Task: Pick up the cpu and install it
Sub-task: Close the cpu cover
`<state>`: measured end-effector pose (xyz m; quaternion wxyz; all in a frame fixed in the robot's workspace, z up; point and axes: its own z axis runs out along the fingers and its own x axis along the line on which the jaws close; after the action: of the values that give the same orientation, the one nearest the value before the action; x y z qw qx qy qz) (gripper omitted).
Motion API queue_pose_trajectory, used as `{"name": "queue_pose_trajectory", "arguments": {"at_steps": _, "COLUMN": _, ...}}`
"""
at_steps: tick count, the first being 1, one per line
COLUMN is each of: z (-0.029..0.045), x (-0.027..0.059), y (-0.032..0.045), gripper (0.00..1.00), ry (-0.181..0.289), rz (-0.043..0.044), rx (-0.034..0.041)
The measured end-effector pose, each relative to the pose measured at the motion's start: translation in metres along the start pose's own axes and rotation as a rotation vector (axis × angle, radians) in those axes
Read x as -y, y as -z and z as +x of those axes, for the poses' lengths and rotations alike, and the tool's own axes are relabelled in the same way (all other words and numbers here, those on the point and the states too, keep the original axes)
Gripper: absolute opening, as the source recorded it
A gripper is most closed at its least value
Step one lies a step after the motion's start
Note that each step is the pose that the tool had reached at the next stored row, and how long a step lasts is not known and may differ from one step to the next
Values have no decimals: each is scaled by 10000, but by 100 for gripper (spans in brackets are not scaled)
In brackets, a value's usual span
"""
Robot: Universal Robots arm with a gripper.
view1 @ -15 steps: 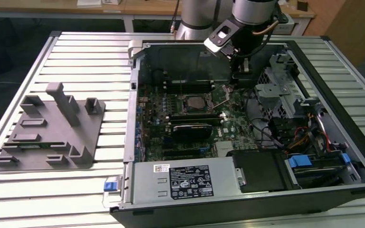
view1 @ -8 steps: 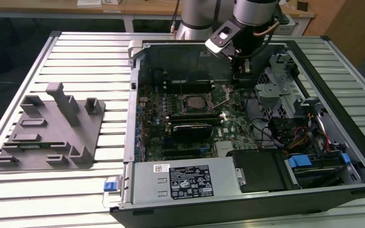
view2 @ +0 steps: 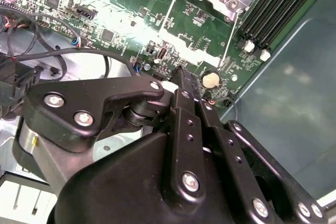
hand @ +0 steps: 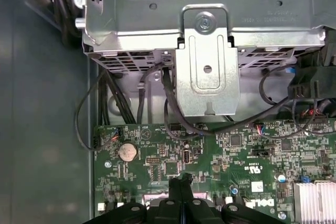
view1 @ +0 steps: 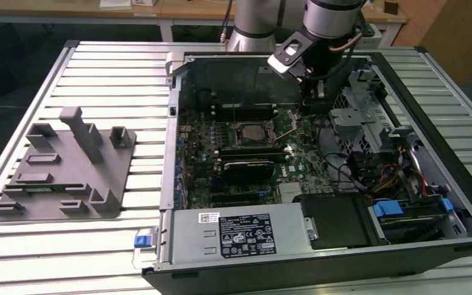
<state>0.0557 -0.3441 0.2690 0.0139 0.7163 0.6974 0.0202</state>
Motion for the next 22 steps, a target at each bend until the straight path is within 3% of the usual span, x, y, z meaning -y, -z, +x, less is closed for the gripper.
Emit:
{"name": "queue_pose_trajectory", "arguments": {"at_steps": 5, "z": 1, "x": -31, "y": -41, "gripper": 11, "ry": 1, "rz": 81, "rx": 54}}
{"name": "queue_pose_trajectory", "arguments": {"at_steps": 17, "z": 6, "x": -98, "y": -131, "gripper": 11, "ry": 2, "rz": 220, "rx": 89}}
{"name": "queue_pose_trajectory", "arguments": {"at_steps": 22, "z": 7, "x": -112, "y": -166, "gripper": 11, "ry": 2, "rz": 237, "rx": 92}}
